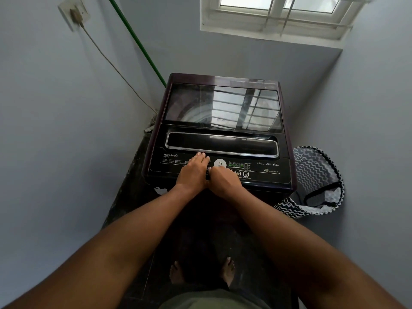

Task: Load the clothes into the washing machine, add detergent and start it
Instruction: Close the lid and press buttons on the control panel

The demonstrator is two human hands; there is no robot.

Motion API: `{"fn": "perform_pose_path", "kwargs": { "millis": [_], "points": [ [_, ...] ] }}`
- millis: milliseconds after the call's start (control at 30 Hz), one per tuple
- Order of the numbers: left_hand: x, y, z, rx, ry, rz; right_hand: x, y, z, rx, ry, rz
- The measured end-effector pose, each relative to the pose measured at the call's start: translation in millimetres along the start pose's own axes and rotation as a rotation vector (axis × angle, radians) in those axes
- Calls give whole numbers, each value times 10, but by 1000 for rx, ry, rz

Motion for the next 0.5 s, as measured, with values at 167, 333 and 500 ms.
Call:
{"fn": "perform_pose_path", "kwargs": {
  "millis": [167, 333, 500],
  "points": [
    [10, 33, 4, 12, -1, -18, -13, 22, -37, 15, -20, 7],
    [17, 28, -26, 10, -4, -8, -9, 18, -55, -66, 26, 39],
    [13, 38, -56, 12, -8, -5, 39, 51, -44, -161, 101, -3]
  ]
}}
Point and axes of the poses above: each hand's wrist, its own x-axis towards the middle knuckle, its own y-axis out of the back of the hand, z = x × y, the point moved 3 cm from there along x, towards the middle knuckle, and after that the axes turned 15 degrees about -x, right-handed, at the moved point
